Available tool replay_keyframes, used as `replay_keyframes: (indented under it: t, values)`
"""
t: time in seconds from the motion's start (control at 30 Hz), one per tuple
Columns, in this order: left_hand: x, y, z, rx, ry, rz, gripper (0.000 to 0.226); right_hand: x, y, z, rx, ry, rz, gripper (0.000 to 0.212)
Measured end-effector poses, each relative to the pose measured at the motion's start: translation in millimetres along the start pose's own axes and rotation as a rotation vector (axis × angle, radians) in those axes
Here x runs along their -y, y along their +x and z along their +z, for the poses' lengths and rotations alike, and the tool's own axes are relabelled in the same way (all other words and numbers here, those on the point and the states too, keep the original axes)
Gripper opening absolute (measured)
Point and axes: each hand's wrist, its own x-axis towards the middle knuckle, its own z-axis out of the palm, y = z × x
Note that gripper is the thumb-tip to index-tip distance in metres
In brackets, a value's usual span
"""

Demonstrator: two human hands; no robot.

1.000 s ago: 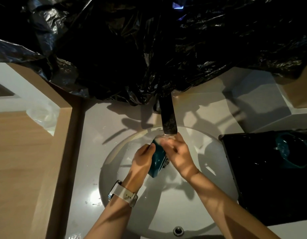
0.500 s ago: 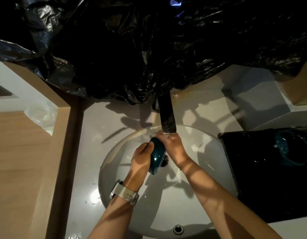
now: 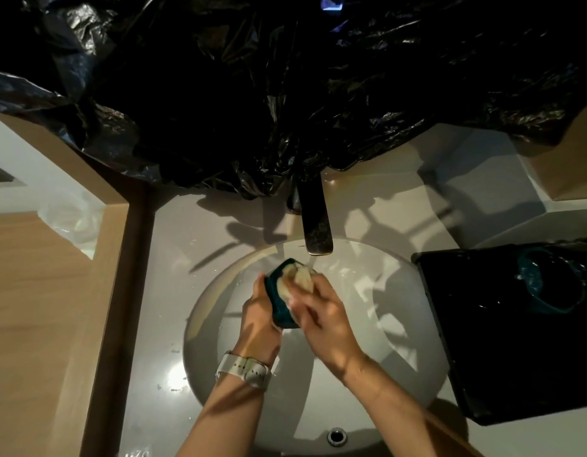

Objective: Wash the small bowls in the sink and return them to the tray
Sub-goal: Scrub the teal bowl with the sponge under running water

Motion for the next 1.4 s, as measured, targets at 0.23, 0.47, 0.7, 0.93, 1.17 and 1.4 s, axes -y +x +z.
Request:
replay_keyframes:
  t: [0.23, 0.47, 0.7, 0.93, 1.17, 1.4]
  values:
    - [-7, 9, 1, -0.025, -0.095, -0.019, 0.040, -7, 9, -20, -0.065, -0.116, 0.049, 0.027]
    - [5, 11, 2, 0.066, -0.061, -0.001, 0.035, -4, 26, -17, -0.068, 0.021, 0.085, 0.023]
    - [12, 11, -2, 0.151, -0.051, -0.006, 0.030, 1, -7, -1, -0.049, -0.132, -0.015, 0.029]
    - [-2, 5, -5, 0.057, -0.038, 0.059, 0.044, -7, 4, -15, -0.077, -0.113, 0.116, 0.023]
    - [6, -3, -4, 0.071, 0.048, 0.106, 0.043, 9, 11, -7, -0.054, -0.070, 0.065, 0.022]
    - [-16, -5, -4, 0.082, 0.187, 0.234, 0.038, -8, -9, -19, -0.043, 0.239, 0.314, 0.018]
